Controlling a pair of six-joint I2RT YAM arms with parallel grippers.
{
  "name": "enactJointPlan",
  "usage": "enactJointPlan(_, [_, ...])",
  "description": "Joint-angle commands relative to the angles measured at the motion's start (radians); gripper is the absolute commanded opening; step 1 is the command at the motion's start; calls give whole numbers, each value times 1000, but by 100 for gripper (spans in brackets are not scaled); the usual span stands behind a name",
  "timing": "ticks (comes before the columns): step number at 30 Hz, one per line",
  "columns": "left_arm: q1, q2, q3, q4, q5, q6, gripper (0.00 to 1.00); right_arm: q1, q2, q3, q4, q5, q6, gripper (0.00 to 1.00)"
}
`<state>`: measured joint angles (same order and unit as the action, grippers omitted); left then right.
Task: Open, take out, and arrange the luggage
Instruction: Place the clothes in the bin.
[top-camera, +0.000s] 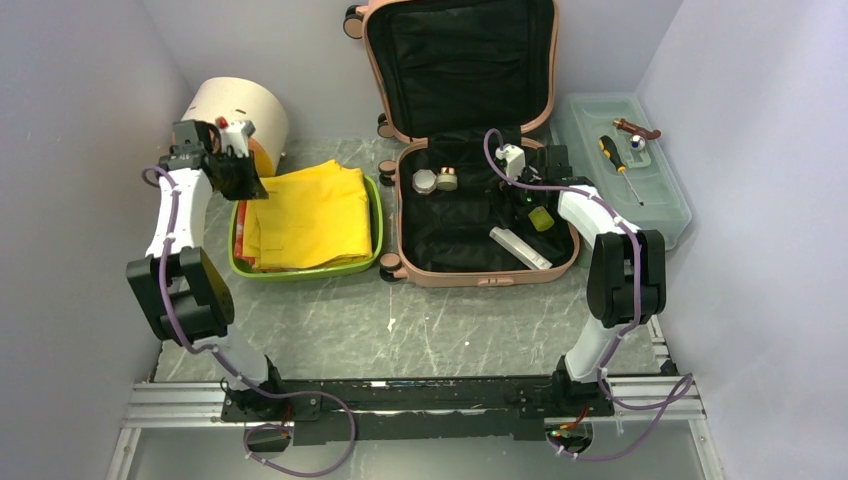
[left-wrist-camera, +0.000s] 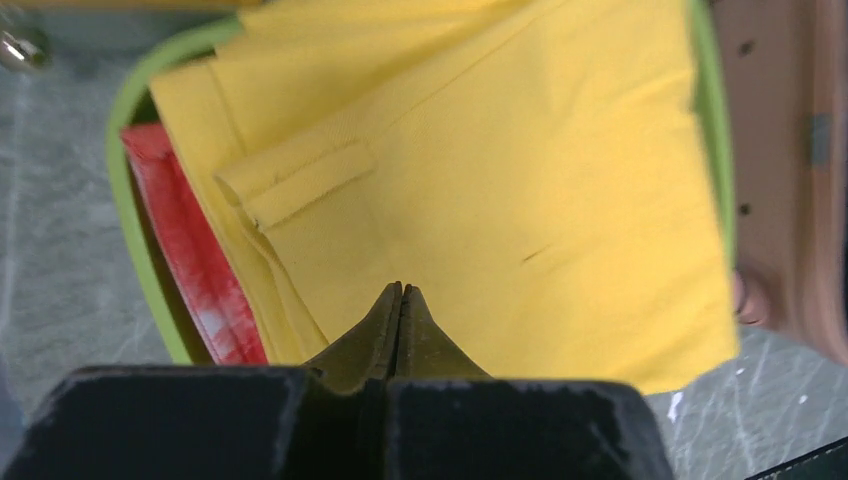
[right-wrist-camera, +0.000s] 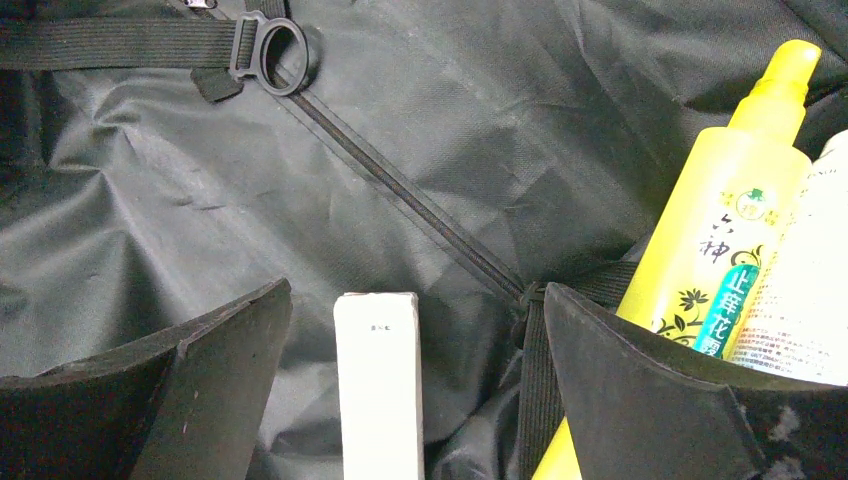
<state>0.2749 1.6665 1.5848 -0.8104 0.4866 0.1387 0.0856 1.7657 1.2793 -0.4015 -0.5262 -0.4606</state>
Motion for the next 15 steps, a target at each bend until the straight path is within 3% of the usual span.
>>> enactJointPlan(1, [-23, 60, -91, 47, -141, 79, 0, -7, -46, -5, 30, -22, 3, 100])
enactJointPlan(8, [-34, 108, -121, 67, -233, 108, 0, -8, -43, -4, 30, -23, 2, 100])
enactJointPlan(15, [-73, 53, -27, 26, -124, 115, 0, -9, -43, -1, 30, -23, 5, 100])
